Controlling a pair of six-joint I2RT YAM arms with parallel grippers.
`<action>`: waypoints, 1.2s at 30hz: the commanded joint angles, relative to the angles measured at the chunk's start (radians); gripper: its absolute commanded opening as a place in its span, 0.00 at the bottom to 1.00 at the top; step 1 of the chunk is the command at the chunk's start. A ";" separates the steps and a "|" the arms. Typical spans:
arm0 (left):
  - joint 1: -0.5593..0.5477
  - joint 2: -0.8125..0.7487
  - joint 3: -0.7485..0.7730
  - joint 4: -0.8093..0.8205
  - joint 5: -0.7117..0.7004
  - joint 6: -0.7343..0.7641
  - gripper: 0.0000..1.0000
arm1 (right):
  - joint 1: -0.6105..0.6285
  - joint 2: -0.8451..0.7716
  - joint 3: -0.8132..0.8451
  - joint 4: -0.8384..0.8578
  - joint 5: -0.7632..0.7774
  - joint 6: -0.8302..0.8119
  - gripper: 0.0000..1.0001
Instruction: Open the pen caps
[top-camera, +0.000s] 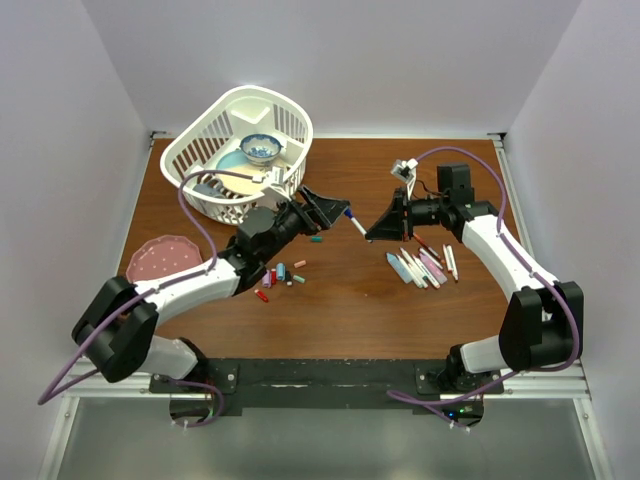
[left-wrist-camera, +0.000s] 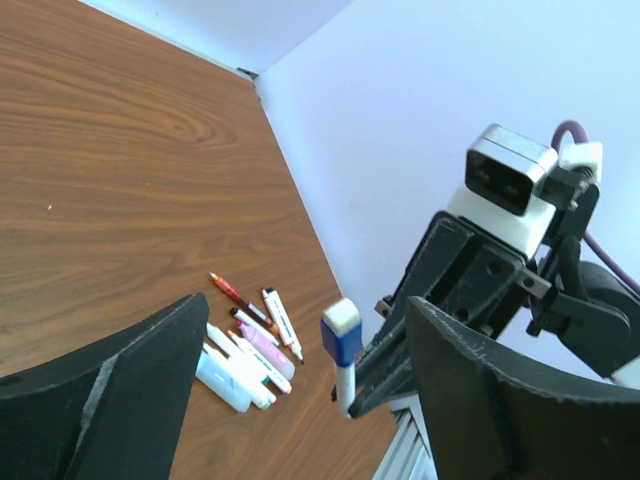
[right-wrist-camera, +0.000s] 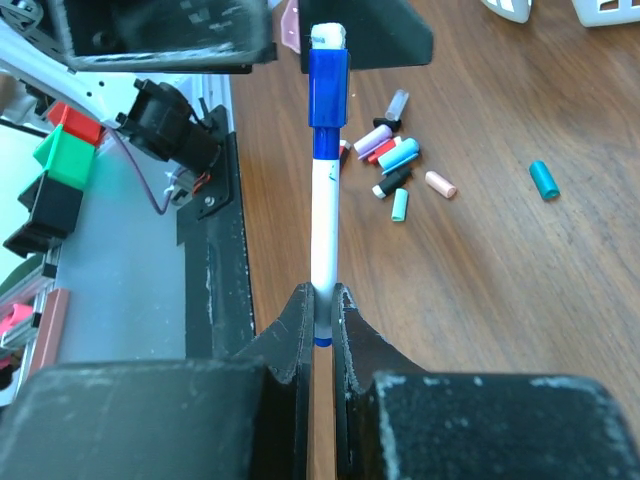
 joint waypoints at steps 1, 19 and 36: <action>-0.009 0.042 0.061 0.061 -0.054 -0.033 0.79 | -0.001 -0.026 0.000 0.023 -0.045 -0.001 0.00; -0.028 0.082 0.095 0.066 0.002 -0.009 0.00 | 0.002 0.002 -0.006 0.017 0.010 -0.014 0.00; -0.029 0.154 0.101 0.170 0.262 0.076 0.00 | 0.043 0.025 -0.056 0.190 -0.044 0.177 0.46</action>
